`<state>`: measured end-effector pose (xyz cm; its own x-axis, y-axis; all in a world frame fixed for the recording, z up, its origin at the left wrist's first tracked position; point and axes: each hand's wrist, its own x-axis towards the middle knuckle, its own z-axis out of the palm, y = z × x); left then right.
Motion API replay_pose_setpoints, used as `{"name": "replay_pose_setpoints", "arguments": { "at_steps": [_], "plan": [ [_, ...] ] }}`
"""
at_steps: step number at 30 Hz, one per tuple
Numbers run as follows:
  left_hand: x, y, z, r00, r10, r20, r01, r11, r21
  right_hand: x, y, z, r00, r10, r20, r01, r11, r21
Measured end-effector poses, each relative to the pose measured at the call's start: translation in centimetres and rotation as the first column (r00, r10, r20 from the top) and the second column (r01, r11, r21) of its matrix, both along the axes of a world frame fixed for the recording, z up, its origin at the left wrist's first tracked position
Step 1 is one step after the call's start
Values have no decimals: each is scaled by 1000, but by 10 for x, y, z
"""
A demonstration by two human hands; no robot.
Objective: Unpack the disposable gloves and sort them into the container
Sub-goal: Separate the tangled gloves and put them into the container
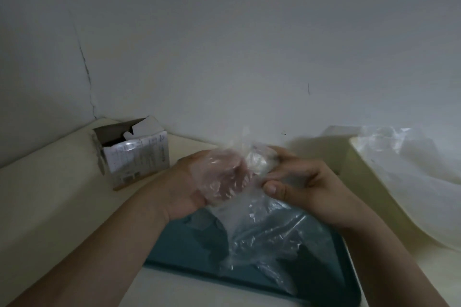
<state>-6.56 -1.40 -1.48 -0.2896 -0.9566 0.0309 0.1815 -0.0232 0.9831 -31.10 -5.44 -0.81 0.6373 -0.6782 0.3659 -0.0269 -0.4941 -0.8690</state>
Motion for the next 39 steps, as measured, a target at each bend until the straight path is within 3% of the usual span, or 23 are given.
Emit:
{"name": "replay_pose_setpoints", "arguments": {
  "at_steps": [3, 6, 8, 13, 20, 23, 28, 32, 35, 39],
  "plan": [
    [-12, 3, 3, 989, 75, -127, -56, 988, 146, 6, 5, -2, 998, -33, 50, 27, 992, 122],
    [-9, -6, 4, 921, 231, -314, -128, 940, 315, 10, 2, -5, 970, -196, 145, 163, 964, 211],
    [-2, -10, 1, 890, 254, -378, -120, 931, 345, 11, -2, -7, 945, -269, 188, 216, 941, 260],
    [-19, -13, -13, 972, 173, -161, -126, 956, 266, 13, -3, -10, 950, -280, 142, 229, 928, 295],
    [12, -13, -7, 868, 485, -107, -456, 863, 217, 12, -7, -6, 757, -640, 134, 598, 760, 254],
    [11, -2, 2, 808, 582, -92, -558, 806, 199, 6, 5, 14, 752, -628, 202, 583, 776, 243],
    [-26, 12, 22, 848, 524, -74, -500, 839, 213, -14, 34, 57, 797, -529, 291, 475, 847, 240],
    [-68, 9, 44, 887, 456, -76, -436, 880, 189, -62, 38, 91, 804, -552, 221, 534, 834, 140],
    [-103, 7, 62, 929, 368, -48, -359, 924, 133, -113, 31, 110, 795, -605, 43, 604, 796, 33],
    [-130, -1, 91, 952, 306, 0, -306, 952, 19, -172, 4, 118, 612, -772, -171, 757, 635, -154]
  ]
}}
